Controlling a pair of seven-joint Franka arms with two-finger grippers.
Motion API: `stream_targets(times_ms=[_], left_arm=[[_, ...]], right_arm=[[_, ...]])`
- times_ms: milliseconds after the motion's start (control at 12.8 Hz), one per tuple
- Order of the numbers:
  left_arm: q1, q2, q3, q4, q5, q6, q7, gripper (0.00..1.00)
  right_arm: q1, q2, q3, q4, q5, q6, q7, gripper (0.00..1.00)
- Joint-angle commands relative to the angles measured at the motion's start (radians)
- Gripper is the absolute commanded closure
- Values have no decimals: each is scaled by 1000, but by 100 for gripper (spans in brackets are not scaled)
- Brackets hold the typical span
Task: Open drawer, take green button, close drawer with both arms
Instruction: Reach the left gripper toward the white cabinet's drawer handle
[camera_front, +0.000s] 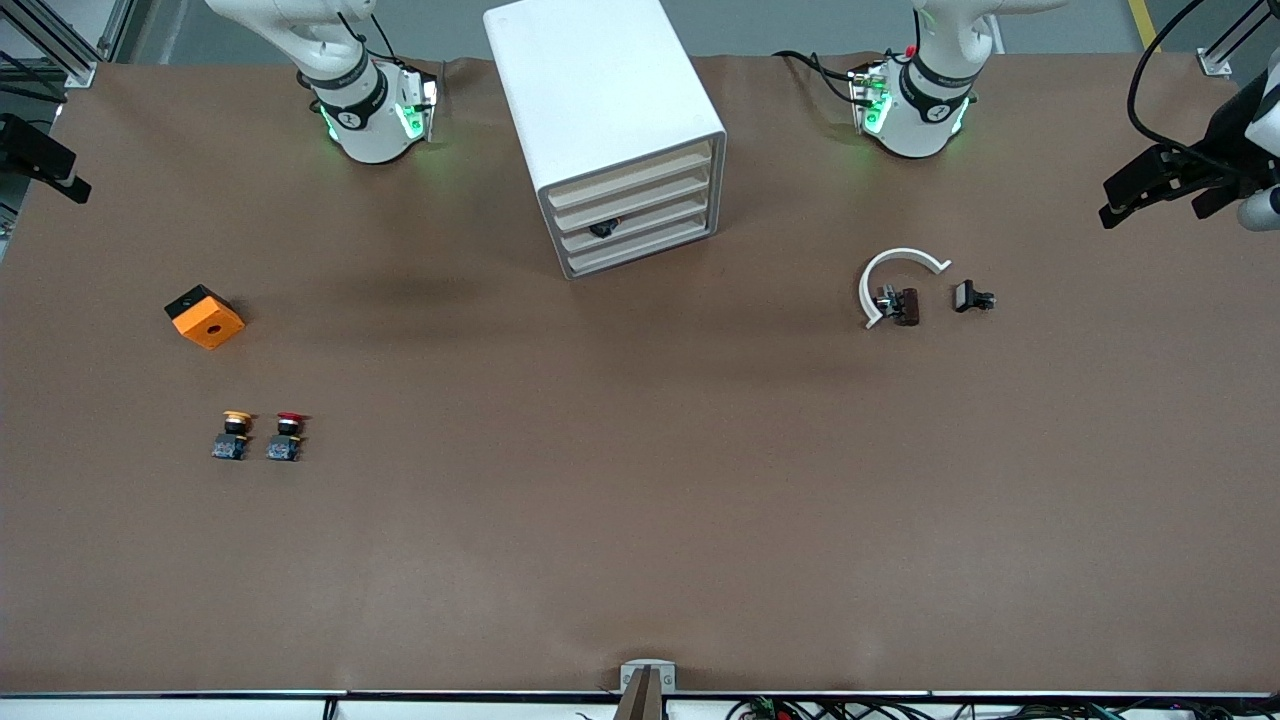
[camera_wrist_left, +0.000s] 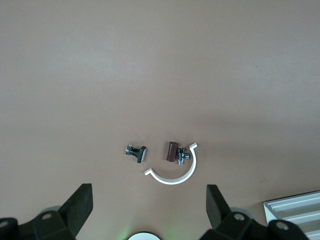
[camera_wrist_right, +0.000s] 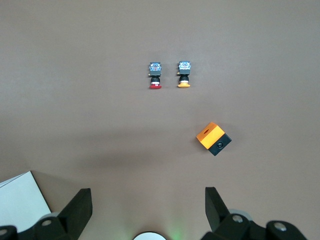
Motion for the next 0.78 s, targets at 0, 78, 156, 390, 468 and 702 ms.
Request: stream_targets(times_ms=[0, 78, 156, 390, 468, 702], left_arm=[[1, 11, 3, 23, 3, -15, 15, 0], [3, 13, 2, 23, 3, -15, 17, 0], [3, 22, 2, 24, 3, -17, 15, 0], [-4, 73, 0, 24, -5, -15, 6, 0], [-7, 99, -1, 23, -10, -15, 4, 0], [-26, 181, -17, 11, -14, 24, 1, 0]], right_arm=[[-19, -23, 9, -23, 9, 10, 14, 0], [-19, -23, 9, -23, 9, 10, 13, 0], [-19, -23, 9, -23, 9, 10, 14, 0], [-19, -23, 9, -23, 9, 8, 14, 0], [-19, -23, 9, -23, 9, 7, 14, 0], [-19, -23, 9, -23, 9, 7, 14, 0]])
